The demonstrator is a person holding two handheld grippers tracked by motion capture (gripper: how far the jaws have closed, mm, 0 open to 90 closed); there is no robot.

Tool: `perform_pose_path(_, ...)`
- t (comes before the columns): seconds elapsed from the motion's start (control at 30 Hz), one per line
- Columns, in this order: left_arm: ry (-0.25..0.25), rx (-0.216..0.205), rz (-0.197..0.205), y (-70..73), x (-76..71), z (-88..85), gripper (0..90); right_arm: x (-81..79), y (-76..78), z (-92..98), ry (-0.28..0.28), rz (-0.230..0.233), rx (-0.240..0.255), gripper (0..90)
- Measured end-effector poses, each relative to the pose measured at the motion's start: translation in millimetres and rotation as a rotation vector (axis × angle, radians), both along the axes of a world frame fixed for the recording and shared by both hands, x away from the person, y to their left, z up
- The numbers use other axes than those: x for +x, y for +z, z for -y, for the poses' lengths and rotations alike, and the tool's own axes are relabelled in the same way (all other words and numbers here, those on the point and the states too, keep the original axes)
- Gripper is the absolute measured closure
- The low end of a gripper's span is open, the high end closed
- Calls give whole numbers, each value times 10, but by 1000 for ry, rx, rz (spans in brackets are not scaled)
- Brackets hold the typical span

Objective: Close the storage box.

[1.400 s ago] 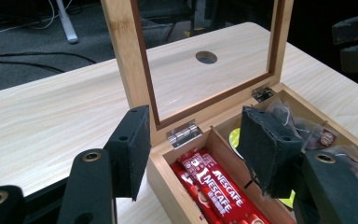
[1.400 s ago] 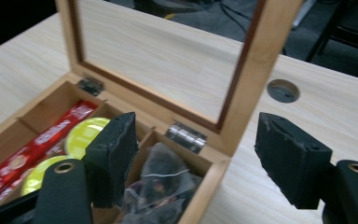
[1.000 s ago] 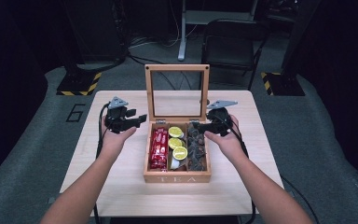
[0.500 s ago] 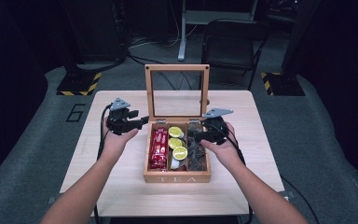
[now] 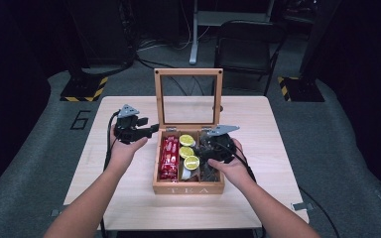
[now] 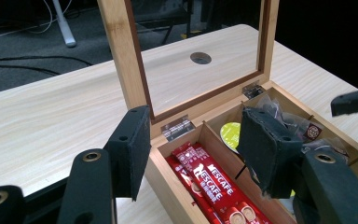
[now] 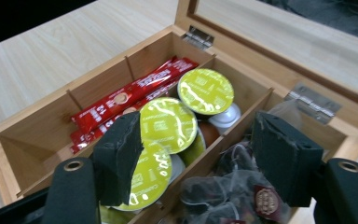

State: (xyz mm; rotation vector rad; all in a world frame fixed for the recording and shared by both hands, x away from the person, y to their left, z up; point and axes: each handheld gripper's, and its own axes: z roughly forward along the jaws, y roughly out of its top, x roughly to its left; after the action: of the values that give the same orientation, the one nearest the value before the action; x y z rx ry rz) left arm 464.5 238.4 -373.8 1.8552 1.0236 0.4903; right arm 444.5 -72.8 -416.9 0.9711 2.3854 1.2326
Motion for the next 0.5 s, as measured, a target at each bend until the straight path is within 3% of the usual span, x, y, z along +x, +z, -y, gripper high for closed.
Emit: perform_pose_path(0.5, 2, 0, -4, -15, -7, -1, 437, -135, -151, -206, 95, -15, -67, 298)
